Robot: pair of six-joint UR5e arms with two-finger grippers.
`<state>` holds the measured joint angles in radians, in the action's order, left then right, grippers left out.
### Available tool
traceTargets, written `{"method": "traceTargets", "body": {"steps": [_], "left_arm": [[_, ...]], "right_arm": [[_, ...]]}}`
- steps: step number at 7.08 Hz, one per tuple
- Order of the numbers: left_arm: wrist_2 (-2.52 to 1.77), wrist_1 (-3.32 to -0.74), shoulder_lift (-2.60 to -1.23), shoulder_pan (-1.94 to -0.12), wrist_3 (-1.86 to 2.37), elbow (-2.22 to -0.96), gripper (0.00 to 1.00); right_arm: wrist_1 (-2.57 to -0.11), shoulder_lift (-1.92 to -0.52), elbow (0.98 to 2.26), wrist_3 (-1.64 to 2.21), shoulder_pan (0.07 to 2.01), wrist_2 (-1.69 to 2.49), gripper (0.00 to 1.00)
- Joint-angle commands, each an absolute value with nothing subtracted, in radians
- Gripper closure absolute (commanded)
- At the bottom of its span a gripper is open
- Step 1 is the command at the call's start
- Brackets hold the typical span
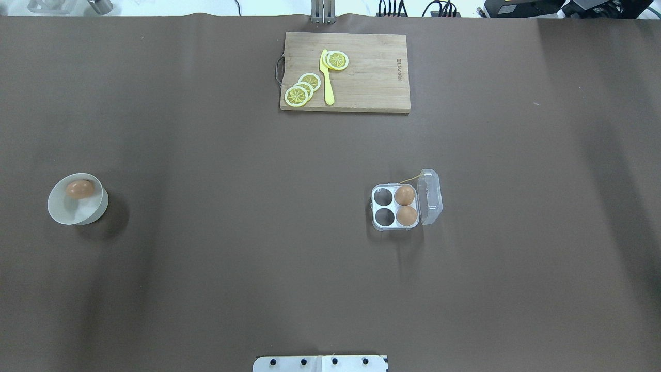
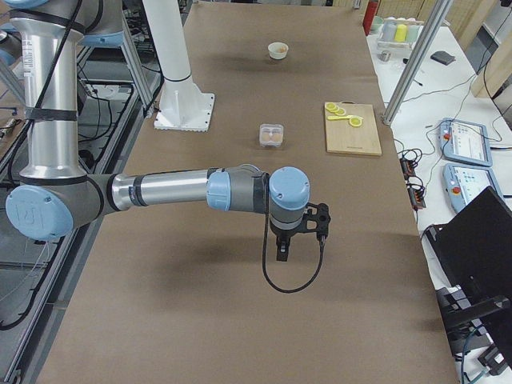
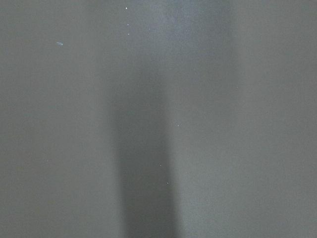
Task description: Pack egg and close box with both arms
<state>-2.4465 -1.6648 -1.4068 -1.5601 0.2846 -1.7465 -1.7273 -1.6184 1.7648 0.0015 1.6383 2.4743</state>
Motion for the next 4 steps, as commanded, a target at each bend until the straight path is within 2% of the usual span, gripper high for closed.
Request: {"method": "traceTargets", "body": {"steps": [1,4], "left_arm": [[-2.441,-1.675,-1.407,-1.560,0.282,-1.749,0.01],[-2.434,-1.678,-1.404,-1.560,0.281,-1.741,0.01]], "right_arm": [[-1.727,-1.620,1.767,0.002,1.638,2.476,0.00],[-1.727,-1.620,1.764,0.000,1.638,2.464,0.00]]}}
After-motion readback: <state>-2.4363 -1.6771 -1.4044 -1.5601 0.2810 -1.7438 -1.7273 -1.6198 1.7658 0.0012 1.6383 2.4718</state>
